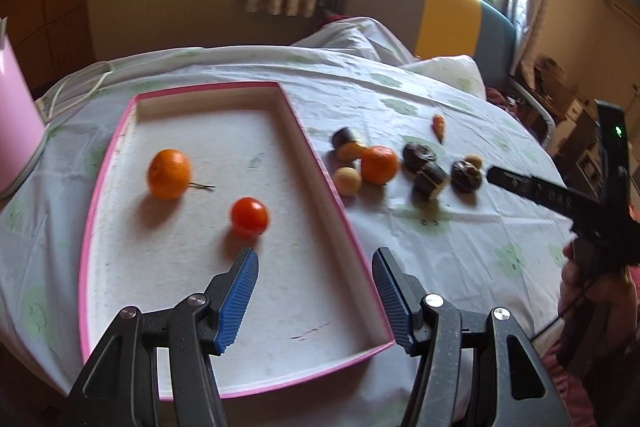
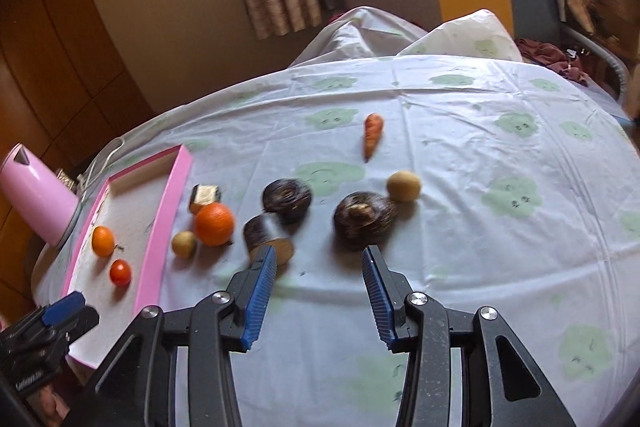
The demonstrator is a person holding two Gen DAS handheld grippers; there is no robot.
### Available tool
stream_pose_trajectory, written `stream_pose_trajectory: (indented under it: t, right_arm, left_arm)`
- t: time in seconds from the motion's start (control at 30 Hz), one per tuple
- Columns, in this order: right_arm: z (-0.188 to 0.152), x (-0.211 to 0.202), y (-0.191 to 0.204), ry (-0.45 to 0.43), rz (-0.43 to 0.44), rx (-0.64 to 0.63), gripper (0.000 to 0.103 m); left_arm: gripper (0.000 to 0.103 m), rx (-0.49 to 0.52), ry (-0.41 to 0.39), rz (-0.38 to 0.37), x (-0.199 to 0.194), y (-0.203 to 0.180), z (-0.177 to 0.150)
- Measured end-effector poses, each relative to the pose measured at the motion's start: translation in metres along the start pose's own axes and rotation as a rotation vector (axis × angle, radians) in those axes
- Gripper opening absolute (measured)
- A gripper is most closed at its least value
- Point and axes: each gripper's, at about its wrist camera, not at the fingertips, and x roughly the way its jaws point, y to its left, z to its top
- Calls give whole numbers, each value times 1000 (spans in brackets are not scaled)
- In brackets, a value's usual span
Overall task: Organize fruits
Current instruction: 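Grasp the orange carrot with the right tool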
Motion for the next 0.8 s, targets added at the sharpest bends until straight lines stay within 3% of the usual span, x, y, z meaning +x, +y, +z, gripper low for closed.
stream_pose_trajectory:
  t: [0.37,0.43,0.8]
  right_arm:
    - [53,46,-30,34,-50,25,45]
    - [62,62,-31,54,-58,24,40]
    - [108,139,-25,140,-152,-20,36]
  left_arm:
    - [60,54,3,-65,8,-18,-6]
    - [60,50,-4,-63,7,-16,-6]
    - [60,13,16,-52,16,-6,-4]
